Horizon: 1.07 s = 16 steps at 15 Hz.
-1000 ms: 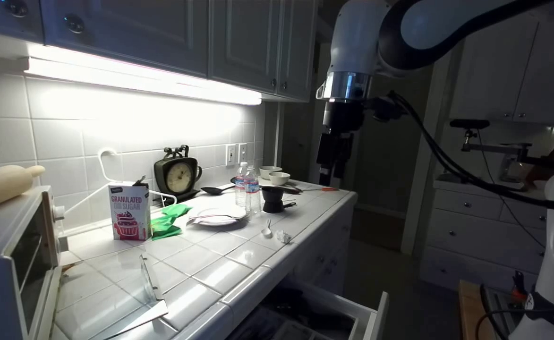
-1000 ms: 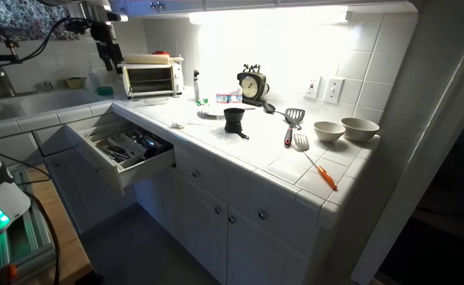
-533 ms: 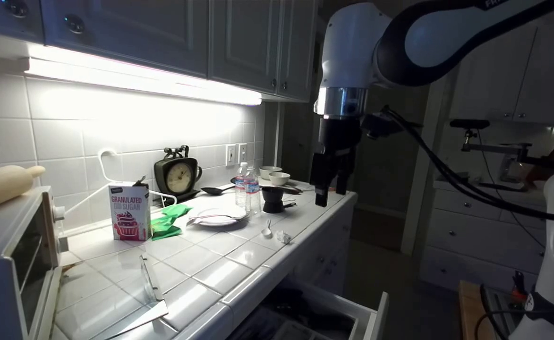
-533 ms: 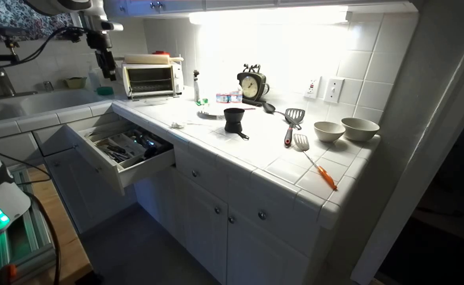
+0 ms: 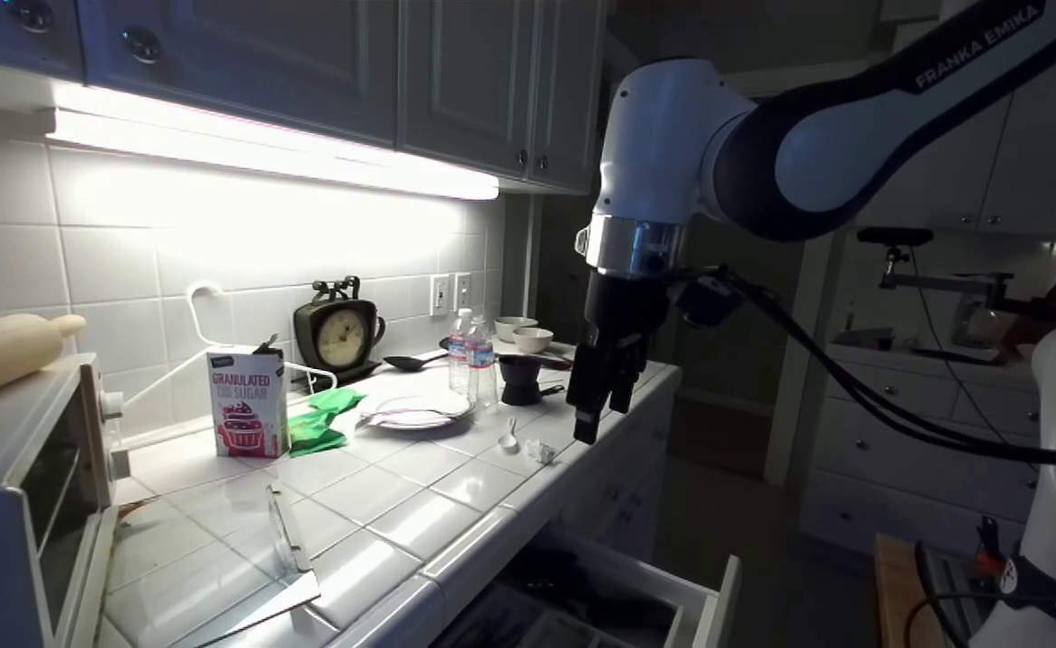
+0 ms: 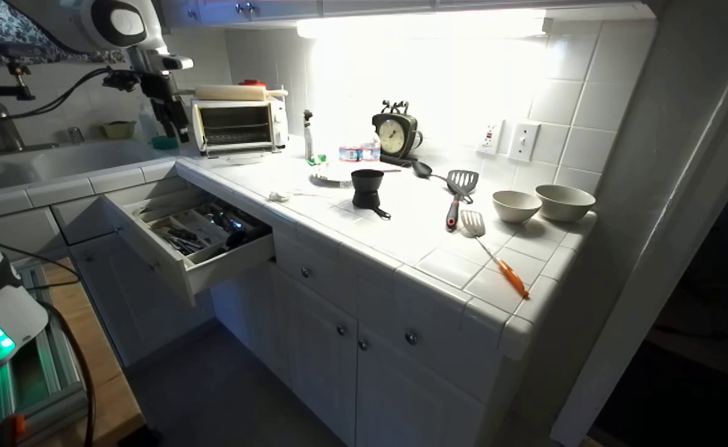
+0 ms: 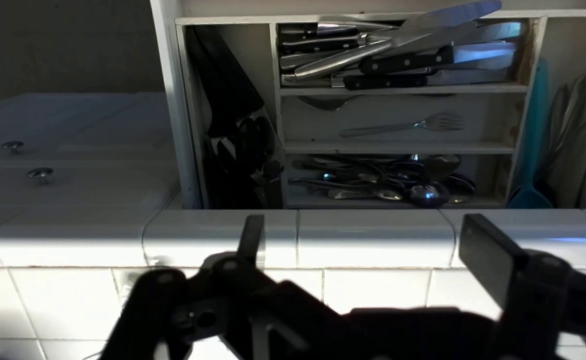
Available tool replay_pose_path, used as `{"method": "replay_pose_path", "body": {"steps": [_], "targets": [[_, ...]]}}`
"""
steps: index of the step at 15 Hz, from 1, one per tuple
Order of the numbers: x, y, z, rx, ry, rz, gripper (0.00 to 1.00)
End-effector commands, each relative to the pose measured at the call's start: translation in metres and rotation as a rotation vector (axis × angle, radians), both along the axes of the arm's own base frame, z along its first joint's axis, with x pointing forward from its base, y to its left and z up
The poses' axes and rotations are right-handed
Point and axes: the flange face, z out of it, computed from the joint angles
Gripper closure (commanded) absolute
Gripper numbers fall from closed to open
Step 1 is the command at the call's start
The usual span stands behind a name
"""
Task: Remove two spoons from the drawer
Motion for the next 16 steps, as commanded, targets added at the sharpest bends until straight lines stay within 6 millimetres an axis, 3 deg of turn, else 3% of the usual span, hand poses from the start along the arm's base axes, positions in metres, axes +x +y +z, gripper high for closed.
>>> {"method": "replay_pose_path", "body": {"steps": [1,7,11,16], "targets": [[0.0,-0.001,0.001,0.0,0.0,-0.001,0.0],[0.0,0.0,0.002,0.001,-0.002,0.0,0.0],[0.008,0.015,-0.04,-0.011,0.025,-0.096,0.0],[0.008,0.049,-0.09,-0.103,-0.048,0.049,0.0]]}}
